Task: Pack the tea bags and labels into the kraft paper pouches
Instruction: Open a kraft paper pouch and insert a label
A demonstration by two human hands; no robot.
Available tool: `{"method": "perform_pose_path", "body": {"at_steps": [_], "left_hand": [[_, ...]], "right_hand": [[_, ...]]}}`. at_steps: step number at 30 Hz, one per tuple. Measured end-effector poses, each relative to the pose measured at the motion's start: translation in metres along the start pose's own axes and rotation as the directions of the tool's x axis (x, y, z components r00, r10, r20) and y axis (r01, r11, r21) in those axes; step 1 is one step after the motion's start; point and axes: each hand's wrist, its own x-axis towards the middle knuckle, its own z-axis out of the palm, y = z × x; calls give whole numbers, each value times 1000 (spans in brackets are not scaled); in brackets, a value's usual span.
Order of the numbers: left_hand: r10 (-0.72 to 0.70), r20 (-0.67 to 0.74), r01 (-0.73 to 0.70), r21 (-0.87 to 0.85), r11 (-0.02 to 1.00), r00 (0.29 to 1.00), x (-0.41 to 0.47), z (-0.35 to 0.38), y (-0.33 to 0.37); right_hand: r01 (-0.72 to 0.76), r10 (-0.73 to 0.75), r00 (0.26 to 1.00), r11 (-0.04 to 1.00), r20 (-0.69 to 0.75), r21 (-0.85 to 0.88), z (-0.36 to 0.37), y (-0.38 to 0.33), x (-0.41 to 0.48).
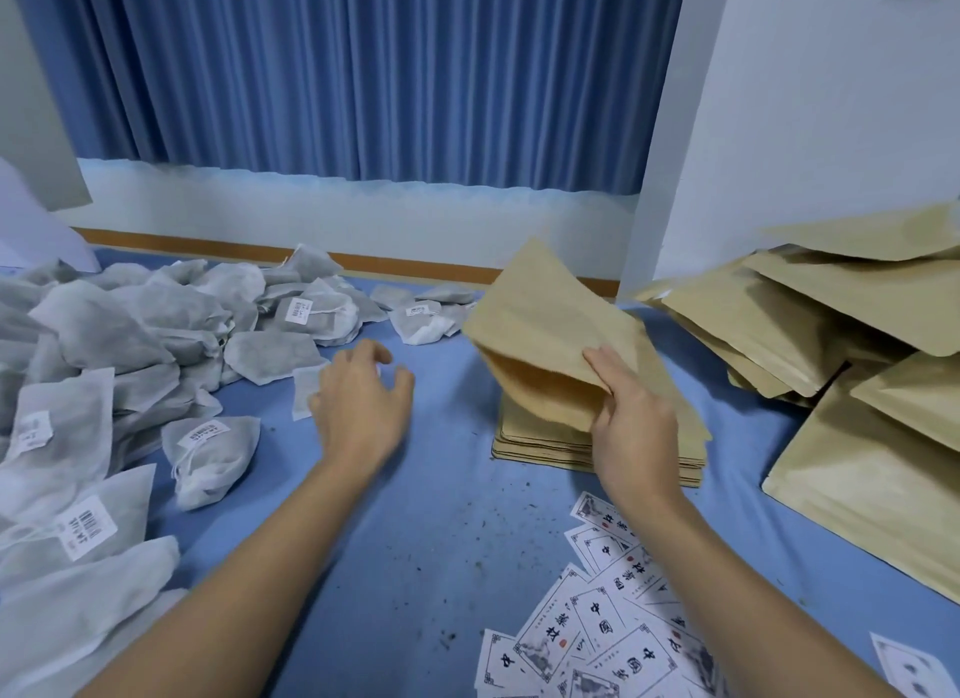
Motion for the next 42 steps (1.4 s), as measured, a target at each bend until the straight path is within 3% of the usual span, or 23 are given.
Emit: {"method": "perform_pose_path", "body": {"at_steps": [3, 6, 9, 12, 16, 19, 22, 31, 33, 34, 37, 42], "left_hand": [[-189, 225, 100, 356, 929, 956, 16, 8, -27], [-169, 223, 51, 455, 889, 960, 17, 10, -44], [98, 263, -173, 281, 944, 960, 0, 12, -32], [184, 487, -305, 183, 935, 854, -43, 19, 2], [375, 380, -403, -7, 915, 845, -84, 21, 47], [532, 472, -487, -226, 844, 703, -109, 20, 66], [462, 689, -472, -194, 860, 558, -126, 29, 72], [262, 798, -261, -137, 956, 543, -121, 31, 88], [226, 780, -127, -187, 974, 584, -119, 28, 89], [194, 766, 5, -249, 968, 613, -117, 26, 89], [67, 738, 361, -405, 840, 671, -107, 17, 93], [-96, 701, 551, -460, 696, 707, -102, 11, 102]], "right_hand": [[-2, 7, 998, 997, 69, -71, 5, 9, -9], [-21, 28, 995, 997, 97, -76, 8, 14, -11], [-28, 38, 994, 995, 106, -95, 8, 16, -10], [-33, 49, 989, 993, 136, -112, 9, 17, -11], [-42, 57, 988, 993, 142, -108, 7, 17, -11], [-33, 47, 990, 994, 134, -108, 7, 17, -11], [-20, 32, 991, 995, 130, -93, 6, 16, -11], [-61, 96, 965, 987, 245, -146, 2, 18, -4], [-87, 128, 953, 984, 275, -154, -1, 19, 0], [-98, 136, 949, 985, 285, -143, -2, 19, 2], [-121, 144, 944, 988, 298, -96, -6, 19, 6], [-120, 153, 935, 985, 319, -122, -10, 12, 7]]}}
